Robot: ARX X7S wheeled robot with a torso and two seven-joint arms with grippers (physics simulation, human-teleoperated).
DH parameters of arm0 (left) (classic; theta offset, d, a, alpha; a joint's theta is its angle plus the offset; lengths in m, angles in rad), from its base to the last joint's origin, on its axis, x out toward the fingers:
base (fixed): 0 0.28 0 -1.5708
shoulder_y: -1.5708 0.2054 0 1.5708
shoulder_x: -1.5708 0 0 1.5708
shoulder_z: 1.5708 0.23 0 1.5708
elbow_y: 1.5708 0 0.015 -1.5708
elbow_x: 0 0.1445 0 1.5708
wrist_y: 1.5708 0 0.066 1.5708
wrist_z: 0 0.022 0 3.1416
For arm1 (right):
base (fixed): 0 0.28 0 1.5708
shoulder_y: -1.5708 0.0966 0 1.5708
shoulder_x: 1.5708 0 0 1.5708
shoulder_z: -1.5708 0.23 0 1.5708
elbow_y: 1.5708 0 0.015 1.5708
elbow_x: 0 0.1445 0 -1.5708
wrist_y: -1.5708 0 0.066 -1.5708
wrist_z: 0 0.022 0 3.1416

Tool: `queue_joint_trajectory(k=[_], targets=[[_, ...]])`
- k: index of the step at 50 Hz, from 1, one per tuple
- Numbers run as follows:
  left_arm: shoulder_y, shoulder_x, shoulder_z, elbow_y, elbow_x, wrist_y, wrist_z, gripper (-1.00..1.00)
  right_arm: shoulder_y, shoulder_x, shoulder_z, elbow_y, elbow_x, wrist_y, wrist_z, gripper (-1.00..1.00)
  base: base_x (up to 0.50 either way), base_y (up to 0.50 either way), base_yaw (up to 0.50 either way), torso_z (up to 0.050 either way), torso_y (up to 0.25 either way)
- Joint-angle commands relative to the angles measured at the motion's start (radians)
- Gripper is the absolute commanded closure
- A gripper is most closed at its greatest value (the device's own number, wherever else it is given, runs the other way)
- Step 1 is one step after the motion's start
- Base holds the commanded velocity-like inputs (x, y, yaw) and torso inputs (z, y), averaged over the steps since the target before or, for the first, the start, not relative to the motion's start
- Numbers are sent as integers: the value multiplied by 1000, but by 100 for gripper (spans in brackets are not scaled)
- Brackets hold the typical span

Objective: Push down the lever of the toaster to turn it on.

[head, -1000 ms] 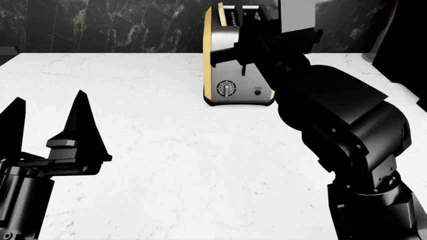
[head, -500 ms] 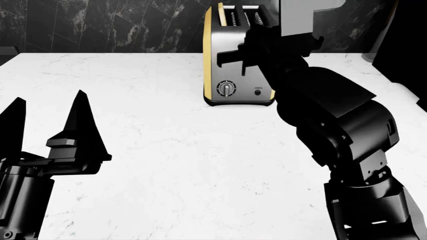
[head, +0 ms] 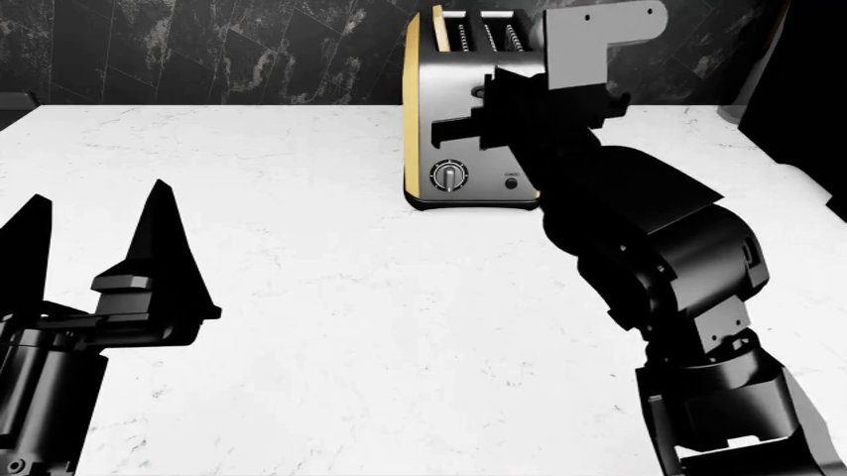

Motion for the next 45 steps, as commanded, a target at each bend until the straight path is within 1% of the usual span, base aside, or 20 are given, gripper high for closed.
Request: queue_joint_trajectory(k=[1, 45], targets=[[1, -5, 3, 1, -3, 3, -5, -100, -10, -4, -9, 26, 4, -10, -8, 100, 0, 0, 0, 0, 0], [14, -13, 20, -13, 14, 30, -2, -100, -78, 10, -24, 79, 17, -45, -15, 100, 0, 0, 0, 0, 0]])
